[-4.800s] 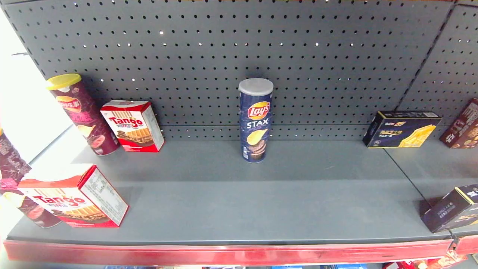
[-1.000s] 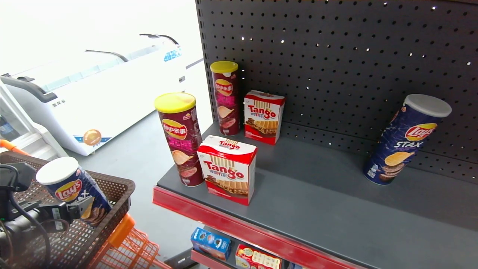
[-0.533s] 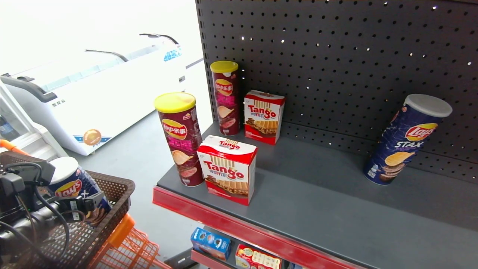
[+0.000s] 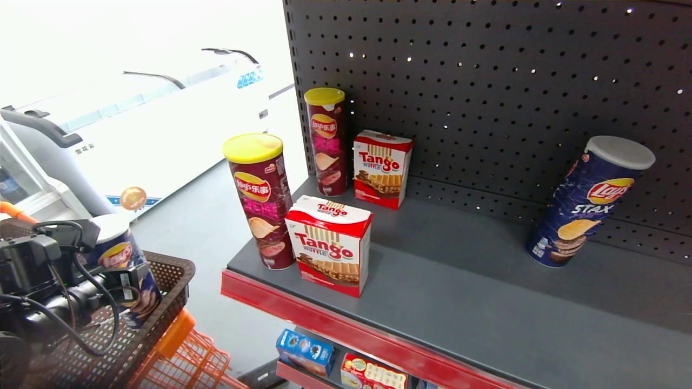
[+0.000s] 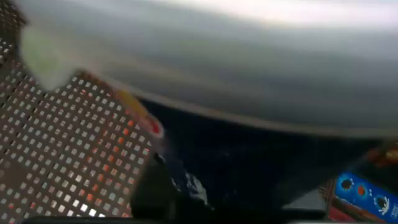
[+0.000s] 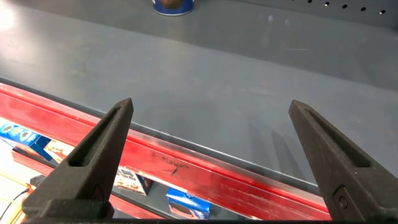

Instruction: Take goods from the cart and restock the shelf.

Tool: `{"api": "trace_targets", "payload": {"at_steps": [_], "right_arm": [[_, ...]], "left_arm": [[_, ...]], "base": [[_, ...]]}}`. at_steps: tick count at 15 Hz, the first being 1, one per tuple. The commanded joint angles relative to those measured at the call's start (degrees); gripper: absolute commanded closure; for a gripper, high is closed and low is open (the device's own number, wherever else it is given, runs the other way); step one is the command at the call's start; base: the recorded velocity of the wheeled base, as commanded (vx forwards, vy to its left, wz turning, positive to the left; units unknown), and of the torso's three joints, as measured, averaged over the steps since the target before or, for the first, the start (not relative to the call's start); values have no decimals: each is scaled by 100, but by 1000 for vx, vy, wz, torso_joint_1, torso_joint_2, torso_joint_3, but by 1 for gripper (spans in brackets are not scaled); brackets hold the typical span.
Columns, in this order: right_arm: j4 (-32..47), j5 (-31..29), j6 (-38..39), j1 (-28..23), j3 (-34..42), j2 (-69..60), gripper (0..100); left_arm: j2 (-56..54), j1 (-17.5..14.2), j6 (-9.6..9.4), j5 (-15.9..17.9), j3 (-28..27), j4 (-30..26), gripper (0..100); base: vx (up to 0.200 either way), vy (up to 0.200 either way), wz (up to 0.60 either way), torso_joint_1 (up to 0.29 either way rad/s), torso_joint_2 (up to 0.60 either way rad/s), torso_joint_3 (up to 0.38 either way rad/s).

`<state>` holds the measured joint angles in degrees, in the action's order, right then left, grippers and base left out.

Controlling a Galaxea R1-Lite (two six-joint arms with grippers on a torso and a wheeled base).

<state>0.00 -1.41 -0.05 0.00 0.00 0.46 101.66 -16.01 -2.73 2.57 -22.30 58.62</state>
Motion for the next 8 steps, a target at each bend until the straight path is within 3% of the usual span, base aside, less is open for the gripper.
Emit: {"api": "trace_targets", "payload": {"at_steps": [1,3,6,8], "right_arm": [[0,1,-4,0,0,6,0],[0,1,-4,0,0,6,0],[0,1,-4,0,0,6,0],[0,1,-4,0,0,6,0]], "left_arm": [[65,-17,-35,-2,-82,0,100],[56,-25,-87,-2,-91,474,100],[-419,-61,-465,-20,-205,466,100],[-832,1,-492,24,-240,439,100]], "base": [[0,0,0,0,0,0],[0,0,0,0,0,0],[0,0,0,0,0,0],[0,0,0,0,0,0]]}}
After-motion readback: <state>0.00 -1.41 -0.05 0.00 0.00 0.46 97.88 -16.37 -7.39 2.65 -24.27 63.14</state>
